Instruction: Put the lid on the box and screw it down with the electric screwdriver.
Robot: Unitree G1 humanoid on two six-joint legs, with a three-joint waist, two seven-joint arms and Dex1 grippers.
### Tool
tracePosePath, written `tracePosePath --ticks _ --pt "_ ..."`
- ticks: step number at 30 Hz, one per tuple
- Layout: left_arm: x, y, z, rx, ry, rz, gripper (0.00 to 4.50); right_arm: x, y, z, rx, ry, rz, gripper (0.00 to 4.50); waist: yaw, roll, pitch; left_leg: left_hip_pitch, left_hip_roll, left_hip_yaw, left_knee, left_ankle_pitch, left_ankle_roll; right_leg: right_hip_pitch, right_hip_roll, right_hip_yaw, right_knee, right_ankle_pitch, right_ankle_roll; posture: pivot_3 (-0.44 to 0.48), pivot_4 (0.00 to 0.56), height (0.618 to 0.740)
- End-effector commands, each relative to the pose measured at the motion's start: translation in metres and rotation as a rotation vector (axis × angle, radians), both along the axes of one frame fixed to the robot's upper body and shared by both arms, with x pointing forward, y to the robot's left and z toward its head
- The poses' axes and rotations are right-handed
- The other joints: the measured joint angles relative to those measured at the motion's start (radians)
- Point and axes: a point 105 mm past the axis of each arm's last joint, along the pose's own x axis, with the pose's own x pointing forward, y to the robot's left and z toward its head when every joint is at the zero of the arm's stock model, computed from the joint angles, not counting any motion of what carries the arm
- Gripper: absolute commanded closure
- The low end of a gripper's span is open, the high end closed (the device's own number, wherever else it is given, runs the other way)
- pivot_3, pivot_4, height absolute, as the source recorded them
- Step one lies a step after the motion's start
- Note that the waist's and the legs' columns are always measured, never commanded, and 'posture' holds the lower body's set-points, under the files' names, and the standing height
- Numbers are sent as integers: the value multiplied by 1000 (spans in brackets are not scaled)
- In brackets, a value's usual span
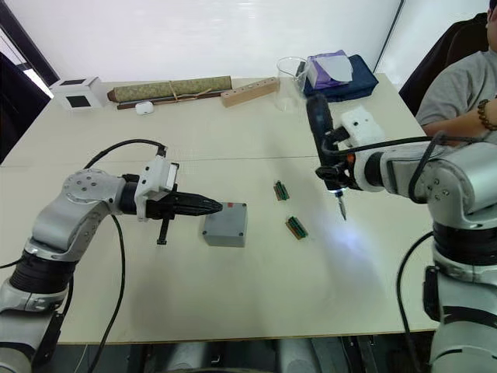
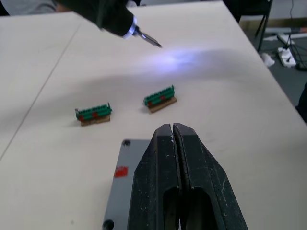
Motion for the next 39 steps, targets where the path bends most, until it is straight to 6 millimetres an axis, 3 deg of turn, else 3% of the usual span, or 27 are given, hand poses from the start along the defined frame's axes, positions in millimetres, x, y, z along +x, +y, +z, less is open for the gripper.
tracePosePath --ticks 1,11,15,16,17,21,24,28,31,34,39 --pt "-6 -8 24 -76 -54 -23 4500 2 -7 -12 7 83 -34 2324 -2 0 0 0 0 0 0 0 0 0 0 0 0 0 0 0 150 736" --pt "-12 -8 33 -90 -60 -4 4500 4 -15 -63 -11 289 -121 2324 1 -1 3 0 0 0 2 0 0 0 1 0 0 0 1 0 150 736" --pt "-12 -6 31 -74 -59 13 4500 6 -19 -72 -28 311 -159 2324 3 -1 3 0 0 0 2 0 0 1 0 0 0 0 1 0 150 736" --pt "-11 -5 31 -71 -57 18 4500 7 -19 -72 -26 312 -163 1421 4 -1 3 0 0 0 2 0 0 1 1 0 0 0 1 0 150 736" --pt "-11 -4 30 -67 -56 25 4500 8 -19 -72 -26 306 -166 1317 4 -1 3 0 0 0 2 0 0 1 1 0 0 0 1 0 150 736" --pt "-6 4 27 -36 -71 85 4500 13 -16 -60 -26 250 -161 55 3 -2 3 1 0 0 4 0 0 3 1 0 0 1 2 0 150 736" --pt "-4 16 23 -10 -61 139 4500 20 -8 -37 -85 115 -95 55 2 -1 3 1 0 0 5 0 0 3 1 0 0 1 2 0 150 736" --pt "2 42 2 69 -18 245 4500 21 28 3 -123 -130 136 55 -6 1 4 1 0 0 5 0 0 2 1 0 1 2 2 0 150 736" --pt "7 52 -15 107 17 288 4500 15 52 8 -120 -216 276 618 -8 0 4 1 1 0 4 0 0 2 2 0 1 2 2 0 150 736" --pt "11 59 -29 129 46 318 4500 -2 79 -3 -113 -245 450 1799 -4 -1 5 1 1 0 4 0 0 2 2 0 1 2 2 0 150 736" --pt "16 50 -44 151 59 299 4500 -11 104 -41 -117 -218 539 3526 5 -1 5 1 0 0 7 0 0 3 0 0 2 2 2 0 150 736"
